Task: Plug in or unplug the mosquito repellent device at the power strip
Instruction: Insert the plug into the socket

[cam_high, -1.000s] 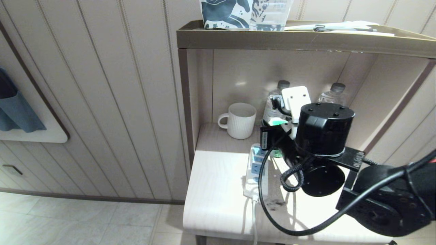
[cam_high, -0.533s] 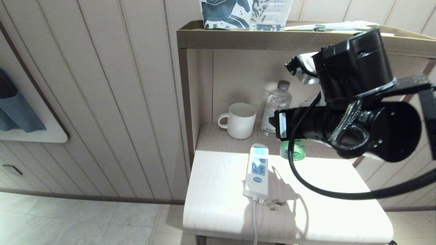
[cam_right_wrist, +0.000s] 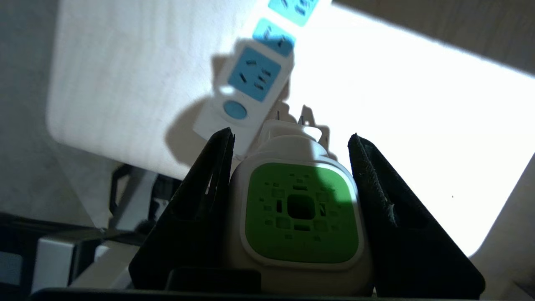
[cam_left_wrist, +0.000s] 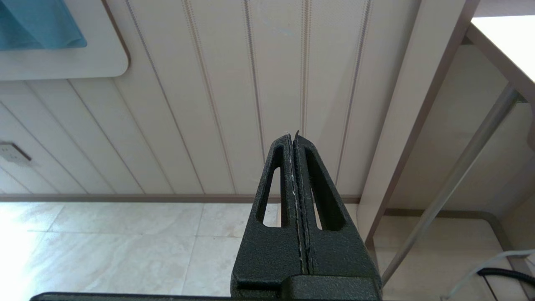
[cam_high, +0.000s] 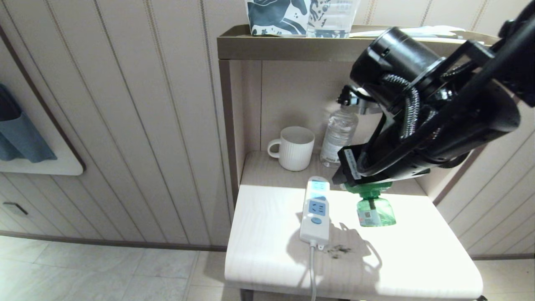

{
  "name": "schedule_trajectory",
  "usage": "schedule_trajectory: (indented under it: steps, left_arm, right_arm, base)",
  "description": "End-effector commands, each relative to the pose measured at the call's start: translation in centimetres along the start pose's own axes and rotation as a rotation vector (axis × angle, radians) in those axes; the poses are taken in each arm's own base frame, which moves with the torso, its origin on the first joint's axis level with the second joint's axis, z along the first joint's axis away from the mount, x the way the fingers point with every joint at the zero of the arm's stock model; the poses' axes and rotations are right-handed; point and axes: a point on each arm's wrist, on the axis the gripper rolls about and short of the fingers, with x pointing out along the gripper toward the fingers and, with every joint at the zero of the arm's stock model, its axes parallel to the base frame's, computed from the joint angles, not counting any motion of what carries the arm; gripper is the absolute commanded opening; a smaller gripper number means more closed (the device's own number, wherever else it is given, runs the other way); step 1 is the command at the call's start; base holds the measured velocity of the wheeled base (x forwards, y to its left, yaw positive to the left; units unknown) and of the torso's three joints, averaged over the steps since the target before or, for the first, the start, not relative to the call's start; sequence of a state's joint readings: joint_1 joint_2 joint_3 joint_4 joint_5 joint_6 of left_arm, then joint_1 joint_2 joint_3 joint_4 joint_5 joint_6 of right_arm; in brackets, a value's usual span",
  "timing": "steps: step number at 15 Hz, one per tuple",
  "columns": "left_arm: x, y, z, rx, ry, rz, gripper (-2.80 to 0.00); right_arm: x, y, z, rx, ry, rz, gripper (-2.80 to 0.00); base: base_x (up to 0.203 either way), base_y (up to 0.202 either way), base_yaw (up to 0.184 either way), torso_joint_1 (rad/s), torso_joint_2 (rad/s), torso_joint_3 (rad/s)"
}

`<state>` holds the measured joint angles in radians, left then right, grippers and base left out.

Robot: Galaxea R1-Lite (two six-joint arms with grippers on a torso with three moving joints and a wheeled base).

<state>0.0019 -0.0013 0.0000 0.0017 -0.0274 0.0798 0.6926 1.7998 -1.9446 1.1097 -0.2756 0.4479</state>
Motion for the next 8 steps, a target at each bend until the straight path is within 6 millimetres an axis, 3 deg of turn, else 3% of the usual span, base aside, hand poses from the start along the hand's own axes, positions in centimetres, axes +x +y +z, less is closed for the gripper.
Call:
schedule_trajectory:
  steps: [1, 8]
  left_arm:
    - [0.01, 0.00, 0.00, 0.000, 0.001, 0.001, -2.80]
    - [0.01, 0.00, 0.00, 0.001, 0.001, 0.001, -2.80]
  right_arm:
    - [2.50, 0.73, 0.16, -0.015, 0.069, -0.034, -2.80]
    - [1.93, 0.38, 0.17, -0.013, 0.080, 0.014, -2.80]
  base:
    - [0.000, 0.000, 0.000, 0.000, 0.00, 0.000]
    - [0.000, 0.000, 0.000, 0.000, 0.00, 0.000]
